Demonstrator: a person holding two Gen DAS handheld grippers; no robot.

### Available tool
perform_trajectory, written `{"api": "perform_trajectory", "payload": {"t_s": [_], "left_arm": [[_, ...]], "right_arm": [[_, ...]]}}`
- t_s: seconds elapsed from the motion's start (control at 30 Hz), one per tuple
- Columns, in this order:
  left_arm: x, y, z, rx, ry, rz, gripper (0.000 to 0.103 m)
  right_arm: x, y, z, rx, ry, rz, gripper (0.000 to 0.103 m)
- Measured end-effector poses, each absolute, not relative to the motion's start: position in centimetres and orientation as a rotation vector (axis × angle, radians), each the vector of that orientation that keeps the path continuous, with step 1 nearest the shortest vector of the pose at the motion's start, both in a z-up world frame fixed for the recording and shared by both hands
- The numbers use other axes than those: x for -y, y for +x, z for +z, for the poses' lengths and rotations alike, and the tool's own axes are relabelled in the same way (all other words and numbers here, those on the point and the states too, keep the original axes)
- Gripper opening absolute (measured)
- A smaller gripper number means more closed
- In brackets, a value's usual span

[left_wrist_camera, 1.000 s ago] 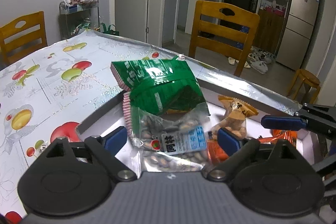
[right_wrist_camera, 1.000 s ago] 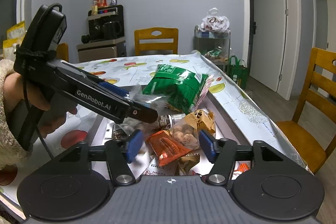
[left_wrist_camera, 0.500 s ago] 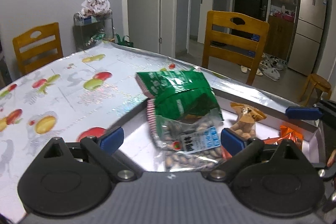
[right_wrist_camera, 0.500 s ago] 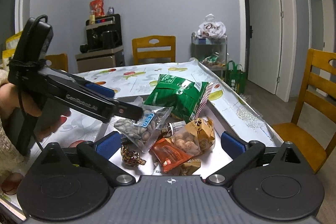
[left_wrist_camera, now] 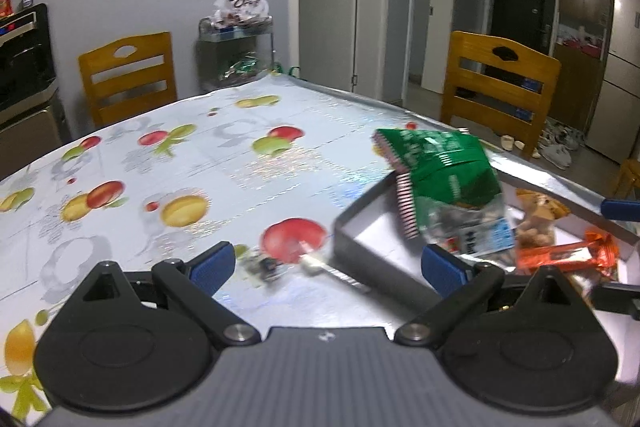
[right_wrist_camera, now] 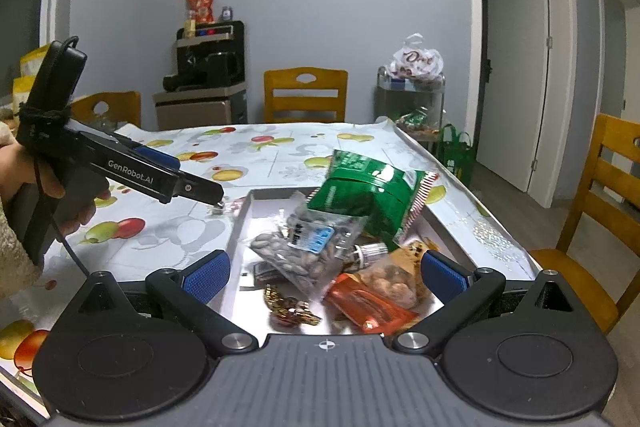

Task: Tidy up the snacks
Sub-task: 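Close left gripper on panda candy while right gripper moves to clear candy packet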

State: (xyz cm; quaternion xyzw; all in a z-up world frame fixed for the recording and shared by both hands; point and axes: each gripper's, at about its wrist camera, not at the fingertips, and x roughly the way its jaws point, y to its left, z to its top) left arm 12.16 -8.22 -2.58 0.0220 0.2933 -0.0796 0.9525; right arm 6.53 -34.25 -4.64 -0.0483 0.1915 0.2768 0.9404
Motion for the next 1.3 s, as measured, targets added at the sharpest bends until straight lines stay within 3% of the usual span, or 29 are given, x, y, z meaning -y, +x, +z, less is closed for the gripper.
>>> {"api": "perform_trajectory", "payload": {"t_s": [0.67, 0.83, 0.93, 1.0, 1.17, 1.3], "left_arm": [[3.1, 19.6, -7.8, -0.679, -0.063, 0.118, 0.100], [2.9, 19.2, -8.3, -0.692, -0.032, 0.055, 0.074], [2.8, 18.3, -8.1, -0.685, -0.010, -0.004, 0.051], [2.7, 17.6, -7.9, -0.680, 0.018, -0.022, 0.030], [1.8, 15.8, -7.8, -0.682, 0.060, -0.050, 0.020], [1.0, 14.6, -7.6, -0.669, 0.074, -0.037, 0.020]], "right_arm": [[29.5, 3.9, -3.8, -0.370, -0.191, 0.631, 0.103], [29.7, 4.3, -3.9, -0.381, -0.173, 0.625, 0.103], [29.5, 4.5, -3.8, -0.379, -0.171, 0.635, 0.103], [29.1, 4.5, -3.7, -0.379, -0.171, 0.647, 0.103], [27.5, 4.4, -3.4, -0.378, -0.170, 0.690, 0.103], [26.1, 3.9, -3.3, -0.369, -0.197, 0.721, 0.103]]}}
